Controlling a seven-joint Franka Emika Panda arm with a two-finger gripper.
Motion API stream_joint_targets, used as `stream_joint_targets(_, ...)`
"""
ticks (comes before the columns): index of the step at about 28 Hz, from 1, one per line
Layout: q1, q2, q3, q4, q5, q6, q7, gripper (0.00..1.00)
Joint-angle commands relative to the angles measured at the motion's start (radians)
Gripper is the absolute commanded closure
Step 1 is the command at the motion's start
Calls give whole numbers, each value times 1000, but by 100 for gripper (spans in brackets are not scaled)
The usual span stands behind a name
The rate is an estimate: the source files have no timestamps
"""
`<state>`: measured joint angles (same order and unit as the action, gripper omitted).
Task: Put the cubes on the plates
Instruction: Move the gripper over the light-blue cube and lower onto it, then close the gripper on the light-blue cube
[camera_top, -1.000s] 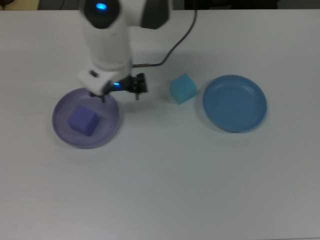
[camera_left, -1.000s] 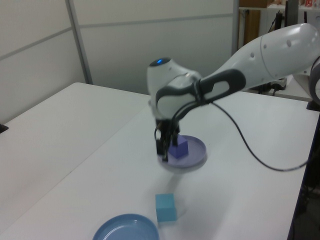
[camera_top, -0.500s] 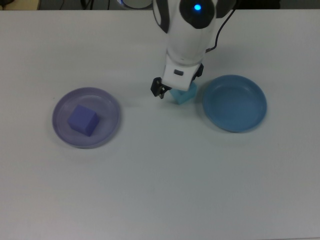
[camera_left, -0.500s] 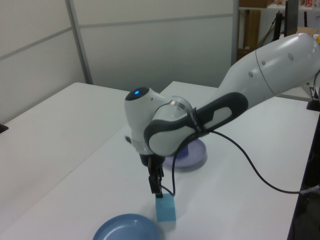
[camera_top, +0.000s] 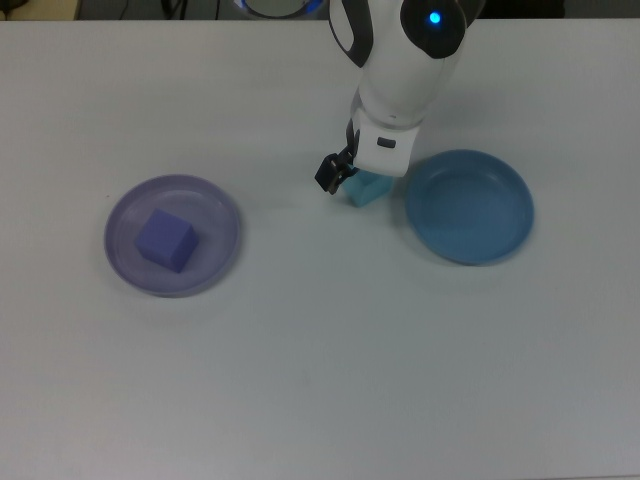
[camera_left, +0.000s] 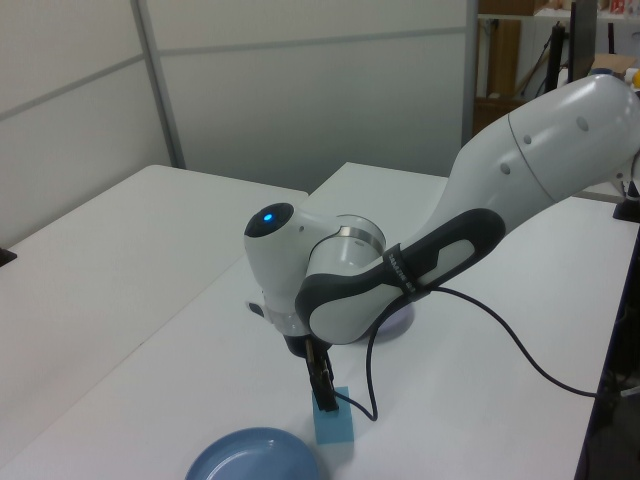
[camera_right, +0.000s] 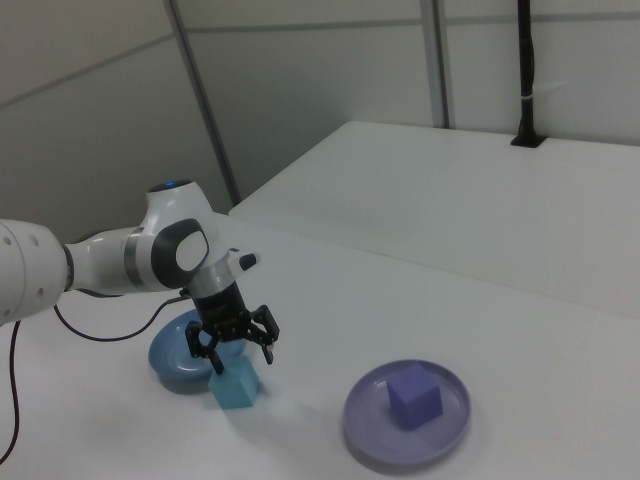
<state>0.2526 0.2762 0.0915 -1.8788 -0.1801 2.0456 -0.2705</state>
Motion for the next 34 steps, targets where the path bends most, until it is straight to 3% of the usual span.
stream_joint_targets(1,8,-81,-10,-43,30,11,-29,0)
stream_joint_targets(5,8,-92,-9,-37,68,-36,-70,0)
stream_joint_targets(16,53,-37,-4,-43,56,-25,-56,0)
stream_joint_targets(34,10,-19,-19,-46,51,-21,-53,0)
